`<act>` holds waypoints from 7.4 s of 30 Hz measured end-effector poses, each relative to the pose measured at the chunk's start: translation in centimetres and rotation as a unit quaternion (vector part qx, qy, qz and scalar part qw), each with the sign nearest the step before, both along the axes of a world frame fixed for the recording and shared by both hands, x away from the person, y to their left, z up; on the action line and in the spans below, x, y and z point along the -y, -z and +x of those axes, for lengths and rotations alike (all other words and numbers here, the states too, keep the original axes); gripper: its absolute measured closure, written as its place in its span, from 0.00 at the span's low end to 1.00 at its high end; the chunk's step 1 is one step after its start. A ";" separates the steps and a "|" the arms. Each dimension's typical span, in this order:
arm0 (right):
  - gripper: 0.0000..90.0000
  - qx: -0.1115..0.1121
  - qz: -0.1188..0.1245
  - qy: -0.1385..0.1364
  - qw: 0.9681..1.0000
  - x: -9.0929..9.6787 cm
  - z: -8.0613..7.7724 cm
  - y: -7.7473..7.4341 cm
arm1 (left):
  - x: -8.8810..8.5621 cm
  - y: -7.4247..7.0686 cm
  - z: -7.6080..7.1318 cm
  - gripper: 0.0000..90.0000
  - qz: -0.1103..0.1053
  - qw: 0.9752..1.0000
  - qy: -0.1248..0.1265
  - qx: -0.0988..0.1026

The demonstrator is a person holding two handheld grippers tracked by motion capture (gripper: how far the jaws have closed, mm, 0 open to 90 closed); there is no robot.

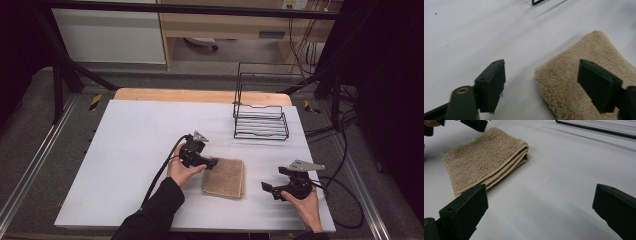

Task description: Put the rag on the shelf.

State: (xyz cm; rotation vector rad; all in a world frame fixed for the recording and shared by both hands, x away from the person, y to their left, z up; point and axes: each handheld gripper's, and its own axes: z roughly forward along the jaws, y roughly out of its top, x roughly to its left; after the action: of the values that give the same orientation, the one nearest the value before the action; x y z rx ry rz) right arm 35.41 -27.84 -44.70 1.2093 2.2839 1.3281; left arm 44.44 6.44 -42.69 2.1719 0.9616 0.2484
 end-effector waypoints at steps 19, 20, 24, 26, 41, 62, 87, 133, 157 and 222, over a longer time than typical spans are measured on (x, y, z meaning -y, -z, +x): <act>0.01 -0.002 0.005 0.002 1.000 -0.2 0.0 -0.1 | 0.6 1.7 0.5 0.78 -0.004 0.999 0.012 -0.041; 0.01 -0.002 0.004 0.003 1.000 -0.2 0.0 -0.1 | 0.6 1.7 0.4 0.82 -0.006 0.999 0.013 -0.044; 0.01 -0.002 0.002 0.005 1.000 -0.4 0.1 -0.3 | 0.7 1.7 0.3 0.88 -0.007 0.999 0.009 -0.045; 0.01 -0.001 -0.001 0.009 1.000 -0.5 0.2 -0.3 | 0.7 1.8 0.2 0.89 -0.007 0.999 0.006 -0.042; 0.01 0.012 -0.021 0.036 0.999 -3.8 1.5 -1.8 | 0.4 2.3 0.0 0.91 -0.022 0.999 0.012 -0.028; 0.39 -0.046 -0.057 0.052 0.996 -8.9 6.6 -0.2 | 0.6 2.3 -0.2 0.91 -0.009 1.000 0.022 -0.012; 0.90 -0.123 -0.011 0.038 0.992 -9.5 6.8 0.3 | 0.4 2.3 0.0 0.91 -0.013 0.999 0.036 -0.011; 0.93 -0.040 0.025 0.014 0.999 -8.8 4.2 -3.7 | -1.8 -1.6 -2.7 0.95 -0.083 0.994 0.049 0.048; 0.94 0.016 0.017 0.006 1.000 -8.7 2.9 -6.8 | -2.1 -4.5 -3.9 0.95 -0.110 0.990 0.049 0.079; 0.94 0.170 0.036 0.067 0.982 -4.4 3.3 -15.2 | 2.8 -13.4 -1.1 0.95 -0.158 0.966 0.053 0.195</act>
State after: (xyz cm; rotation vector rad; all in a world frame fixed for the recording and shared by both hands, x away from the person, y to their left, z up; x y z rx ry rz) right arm 38.72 -23.46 -29.55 1.0419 1.8995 1.4513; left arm 43.31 3.63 -29.30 1.7852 0.6128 0.4233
